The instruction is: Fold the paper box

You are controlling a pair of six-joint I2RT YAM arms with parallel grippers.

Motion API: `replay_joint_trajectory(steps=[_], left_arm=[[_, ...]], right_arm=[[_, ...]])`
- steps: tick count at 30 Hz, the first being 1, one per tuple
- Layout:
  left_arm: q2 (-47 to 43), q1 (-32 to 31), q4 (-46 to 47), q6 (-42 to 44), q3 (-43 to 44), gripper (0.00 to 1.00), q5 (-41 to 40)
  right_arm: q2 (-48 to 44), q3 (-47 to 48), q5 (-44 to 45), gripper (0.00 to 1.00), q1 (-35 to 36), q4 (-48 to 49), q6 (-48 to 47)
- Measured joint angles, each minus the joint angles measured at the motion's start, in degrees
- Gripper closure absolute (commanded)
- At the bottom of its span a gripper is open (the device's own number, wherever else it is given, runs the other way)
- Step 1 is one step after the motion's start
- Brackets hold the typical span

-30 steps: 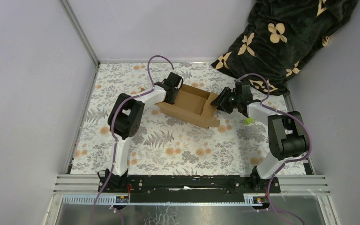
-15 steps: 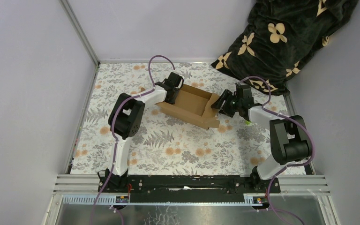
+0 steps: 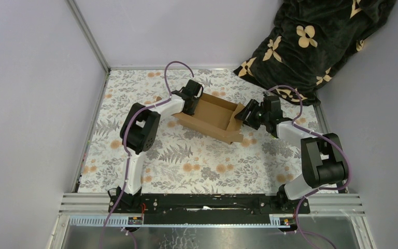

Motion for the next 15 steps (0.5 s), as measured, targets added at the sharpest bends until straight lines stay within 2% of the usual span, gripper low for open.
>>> replay_joint_trajectory(steps=[11, 15], left_arm=[[1.31, 0.0, -0.98, 0.33, 2.36, 0.74, 2.19], [1.77, 0.0, -1.57, 0.46, 3.26, 0.74, 2.71]], right_arm=[[1.75, -0.76, -0.52, 0.39, -0.15, 3.69, 2.89], [2.4, 0.35, -0.37, 0.35, -0.2, 1.53, 2.56]])
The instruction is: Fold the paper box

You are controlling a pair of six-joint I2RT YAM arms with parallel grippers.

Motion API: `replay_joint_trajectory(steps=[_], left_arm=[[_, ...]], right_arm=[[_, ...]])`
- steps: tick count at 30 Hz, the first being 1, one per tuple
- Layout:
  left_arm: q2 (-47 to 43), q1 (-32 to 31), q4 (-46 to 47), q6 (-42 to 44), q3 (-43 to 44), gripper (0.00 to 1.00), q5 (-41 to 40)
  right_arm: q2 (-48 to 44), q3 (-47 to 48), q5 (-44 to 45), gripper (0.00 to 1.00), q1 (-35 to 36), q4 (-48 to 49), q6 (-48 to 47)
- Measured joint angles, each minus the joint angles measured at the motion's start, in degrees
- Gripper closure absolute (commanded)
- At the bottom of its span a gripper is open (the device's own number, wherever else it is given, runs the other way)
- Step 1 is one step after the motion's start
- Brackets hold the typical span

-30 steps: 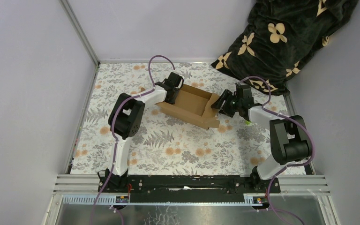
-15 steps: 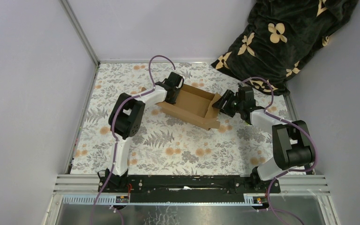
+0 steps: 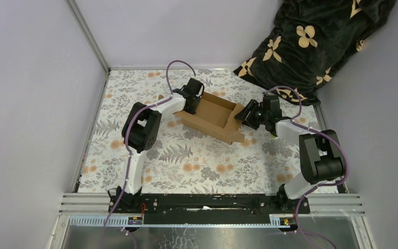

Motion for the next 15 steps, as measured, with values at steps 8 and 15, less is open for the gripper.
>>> replay_joint_trajectory(steps=[8, 15], left_arm=[[0.44, 0.0, -0.9, 0.13, 0.92, 0.74, 0.94], [0.44, 0.0, -0.94, 0.13, 0.96, 0.74, 1.36]], right_arm=[[0.0, 4.79, 2.03, 0.25, 0.07, -7.69, -4.22], [0.68, 9.18, 4.42, 0.33, 1.46, -14.16, -6.95]])
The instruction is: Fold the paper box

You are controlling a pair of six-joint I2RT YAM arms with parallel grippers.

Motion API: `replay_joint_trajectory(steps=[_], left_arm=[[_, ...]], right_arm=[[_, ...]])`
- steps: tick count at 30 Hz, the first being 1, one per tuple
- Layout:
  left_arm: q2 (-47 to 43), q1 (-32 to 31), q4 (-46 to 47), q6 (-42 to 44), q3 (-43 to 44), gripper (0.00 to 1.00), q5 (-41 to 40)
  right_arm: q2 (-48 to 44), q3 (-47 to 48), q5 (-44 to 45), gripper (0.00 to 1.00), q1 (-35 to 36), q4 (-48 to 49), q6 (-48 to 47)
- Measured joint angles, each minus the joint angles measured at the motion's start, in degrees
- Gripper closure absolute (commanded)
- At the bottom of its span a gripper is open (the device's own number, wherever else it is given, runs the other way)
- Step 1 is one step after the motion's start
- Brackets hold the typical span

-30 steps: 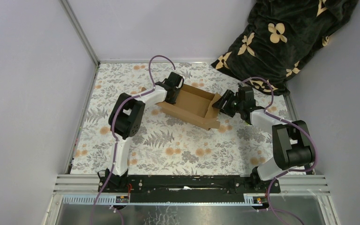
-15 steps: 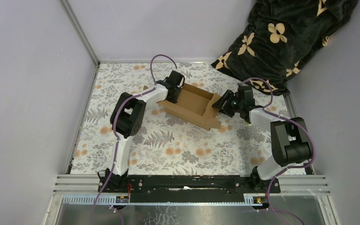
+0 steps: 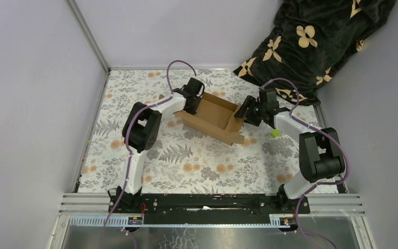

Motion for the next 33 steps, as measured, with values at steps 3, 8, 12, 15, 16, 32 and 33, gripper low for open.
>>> replay_joint_trajectory(steps=[3, 8, 12, 15, 16, 32, 33], left_arm=[[0.0, 0.0, 0.0, 0.02, 0.0, 0.74, 0.17], [0.0, -0.02, -0.07, 0.07, 0.02, 0.74, 0.42], [0.04, 0.0, -0.5, 0.26, 0.24, 0.74, 0.39], [0.31, -0.02, -1.09, 0.35, 0.79, 0.74, 0.39], [0.35, 0.0, -1.22, 0.37, 0.85, 0.74, 0.39], [0.94, 0.0, -2.32, 0.39, 1.9, 0.74, 0.37], [0.94, 0.0, -2.34, 0.39, 1.95, 0.74, 0.37]], right_arm=[[1.22, 0.31, 0.48, 0.34, 0.63, -0.7, -0.33], [2.78, 0.72, 1.53, 0.42, 1.81, -0.83, -0.37], [3.28, 1.55, 2.67, 0.42, 2.32, -1.84, -0.37], [3.87, 2.93, 4.35, 0.42, 3.21, -3.61, -0.87], [4.13, 3.56, 4.9, 0.42, 3.54, -4.33, -1.27], [9.42, 14.08, 18.91, 0.6, 9.86, -18.14, -8.39], [9.68, 14.6, 19.82, 0.61, 10.25, -18.86, -8.66]])
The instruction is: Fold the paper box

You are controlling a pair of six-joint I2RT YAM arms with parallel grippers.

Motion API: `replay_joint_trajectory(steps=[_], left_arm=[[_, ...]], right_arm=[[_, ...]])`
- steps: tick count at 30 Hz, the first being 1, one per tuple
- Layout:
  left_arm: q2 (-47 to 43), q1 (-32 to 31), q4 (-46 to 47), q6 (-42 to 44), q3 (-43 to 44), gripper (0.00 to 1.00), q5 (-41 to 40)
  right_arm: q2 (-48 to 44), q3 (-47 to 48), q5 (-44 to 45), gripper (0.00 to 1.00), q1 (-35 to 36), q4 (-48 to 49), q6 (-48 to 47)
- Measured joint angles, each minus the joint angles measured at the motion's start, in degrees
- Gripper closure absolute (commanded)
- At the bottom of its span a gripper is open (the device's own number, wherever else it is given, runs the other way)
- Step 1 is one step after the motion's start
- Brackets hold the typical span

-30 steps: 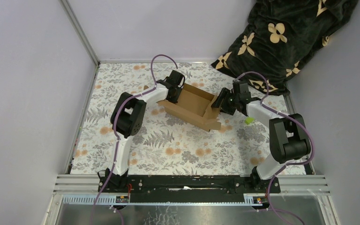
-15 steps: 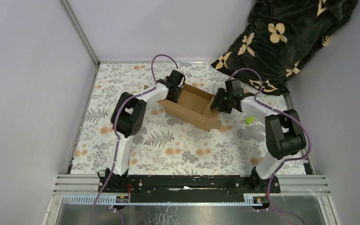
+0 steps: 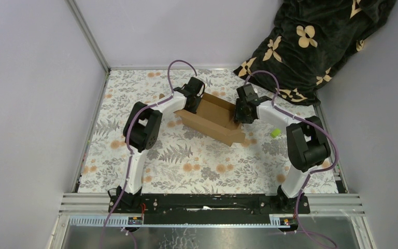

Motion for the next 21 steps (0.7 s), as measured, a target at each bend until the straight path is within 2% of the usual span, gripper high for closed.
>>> replay_joint_trajectory(steps=[3, 9, 11, 12, 14, 19, 21], left_arm=[[0.02, 0.0, 0.0, 0.0, 0.02, 0.74, 0.02], [0.15, 0.0, -0.26, 0.0, 0.33, 0.74, 0.07], [0.22, 0.0, -0.33, -0.02, 0.42, 0.74, 0.07], [0.24, -0.02, -0.35, -0.02, 0.44, 0.74, 0.11], [0.28, 0.0, -0.39, 0.0, 0.52, 0.74, 0.24], [0.31, 0.0, -0.39, 0.0, 0.55, 0.74, 0.31], [0.31, 0.0, -0.39, -0.02, 0.55, 0.74, 0.31]], right_arm=[[0.9, 1.53, 2.16, 0.7, 1.03, -2.32, -0.72], [2.54, 3.91, 5.79, 0.68, 2.84, -5.4, -1.73], [2.69, 4.11, 6.73, 0.76, 3.43, -6.01, -1.84], [2.69, 4.17, 7.21, 0.77, 3.76, -6.36, -1.84], [2.71, 4.22, 7.76, 0.77, 4.24, -6.97, -1.84], [3.21, 4.79, 9.29, 0.67, 5.2, -8.0, -1.84], [3.54, 5.09, 10.27, 0.78, 5.64, -8.41, -1.84]])
